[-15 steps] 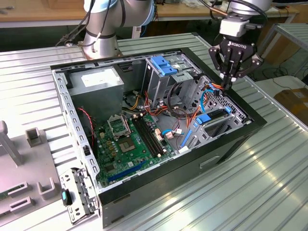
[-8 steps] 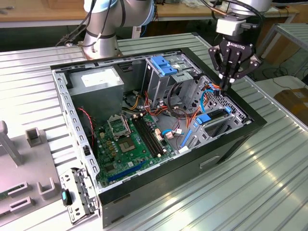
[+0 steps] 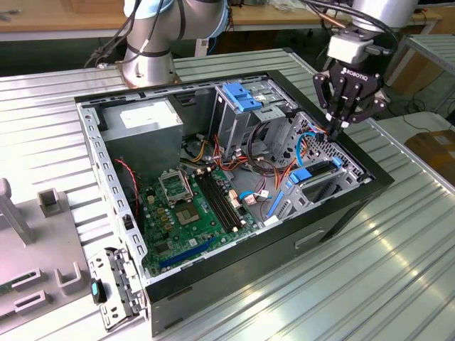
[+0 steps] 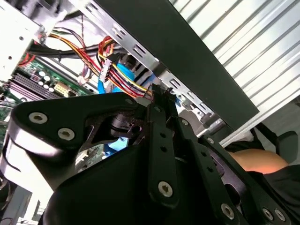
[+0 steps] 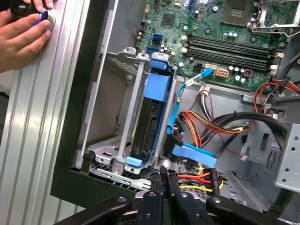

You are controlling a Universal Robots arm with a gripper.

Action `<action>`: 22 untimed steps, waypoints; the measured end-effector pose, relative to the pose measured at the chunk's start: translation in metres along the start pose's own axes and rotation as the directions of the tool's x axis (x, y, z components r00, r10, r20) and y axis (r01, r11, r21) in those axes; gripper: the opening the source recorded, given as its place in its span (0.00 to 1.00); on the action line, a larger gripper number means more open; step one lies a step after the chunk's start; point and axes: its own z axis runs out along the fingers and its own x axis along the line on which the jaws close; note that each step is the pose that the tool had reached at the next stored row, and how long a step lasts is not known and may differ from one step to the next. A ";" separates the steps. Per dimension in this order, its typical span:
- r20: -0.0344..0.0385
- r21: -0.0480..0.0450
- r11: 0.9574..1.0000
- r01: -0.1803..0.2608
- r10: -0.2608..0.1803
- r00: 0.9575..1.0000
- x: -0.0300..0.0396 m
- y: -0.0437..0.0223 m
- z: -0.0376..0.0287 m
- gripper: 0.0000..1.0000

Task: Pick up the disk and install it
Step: 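Insert the first disk wire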

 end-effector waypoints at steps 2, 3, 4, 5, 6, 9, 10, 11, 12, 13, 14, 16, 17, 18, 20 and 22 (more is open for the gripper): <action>0.000 0.000 1.000 0.000 0.000 1.000 0.0048 0.0014 0.0020 0.16; 0.000 0.002 1.000 -0.001 0.001 1.000 0.0061 0.0031 0.0049 0.16; 0.000 0.003 1.000 -0.002 0.002 1.000 0.0056 0.0047 0.0072 0.16; 0.000 0.003 1.000 -0.004 0.004 1.000 0.0054 0.0049 0.0081 0.16; 0.000 0.002 1.000 -0.010 0.010 1.000 0.0051 0.0050 0.0094 0.16; 0.000 -0.004 0.999 -0.043 0.043 0.999 0.0041 0.0051 0.0143 0.16; -0.001 -0.002 0.999 -0.046 0.046 0.999 0.0026 0.0110 0.0148 0.16; -0.001 0.002 0.999 -0.047 0.047 0.999 0.0019 0.0138 0.0149 0.16; -0.002 0.007 0.999 -0.048 0.048 0.999 0.0014 0.0160 0.0154 0.16; -0.002 0.011 0.999 -0.050 0.050 0.999 0.0011 0.0171 0.0161 0.16; 0.000 0.011 0.998 -0.056 0.056 0.998 0.0010 0.0172 0.0168 0.16; 0.000 0.008 0.998 -0.069 0.069 0.998 0.0012 0.0174 0.0181 0.16; 0.000 0.007 0.997 -0.076 0.076 0.997 0.0014 0.0174 0.0187 0.16; 0.000 0.006 0.997 -0.083 0.083 0.997 0.0016 0.0175 0.0190 0.16; 0.000 0.004 0.995 -0.096 0.096 0.995 0.0012 0.0184 0.0197 0.16; -0.001 0.005 0.995 -0.098 0.098 0.995 0.0010 0.0200 0.0197 0.16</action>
